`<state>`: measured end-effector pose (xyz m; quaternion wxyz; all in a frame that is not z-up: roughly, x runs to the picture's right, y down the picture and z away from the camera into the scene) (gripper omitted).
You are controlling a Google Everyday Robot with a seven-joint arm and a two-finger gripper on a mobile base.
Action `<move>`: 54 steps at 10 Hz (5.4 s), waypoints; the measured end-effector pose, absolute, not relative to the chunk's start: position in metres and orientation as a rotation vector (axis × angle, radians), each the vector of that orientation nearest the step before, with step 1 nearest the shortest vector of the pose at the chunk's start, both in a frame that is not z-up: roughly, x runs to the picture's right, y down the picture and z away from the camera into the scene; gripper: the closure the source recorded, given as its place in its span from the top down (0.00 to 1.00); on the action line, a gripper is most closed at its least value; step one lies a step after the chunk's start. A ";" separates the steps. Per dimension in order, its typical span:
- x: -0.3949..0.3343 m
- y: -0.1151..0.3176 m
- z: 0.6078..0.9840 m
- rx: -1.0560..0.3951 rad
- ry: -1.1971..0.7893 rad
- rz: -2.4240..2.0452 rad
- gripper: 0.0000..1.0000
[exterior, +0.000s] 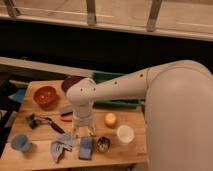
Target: Place sponge in metal cup
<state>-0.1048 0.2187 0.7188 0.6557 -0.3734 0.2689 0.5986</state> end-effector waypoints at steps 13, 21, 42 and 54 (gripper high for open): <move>-0.095 0.271 0.783 -0.905 0.824 1.366 0.67; -0.088 0.237 0.755 -0.826 0.751 1.409 0.00; 0.020 0.195 0.718 -0.664 0.817 1.564 0.00; -0.006 0.225 0.712 -0.765 0.845 1.486 0.62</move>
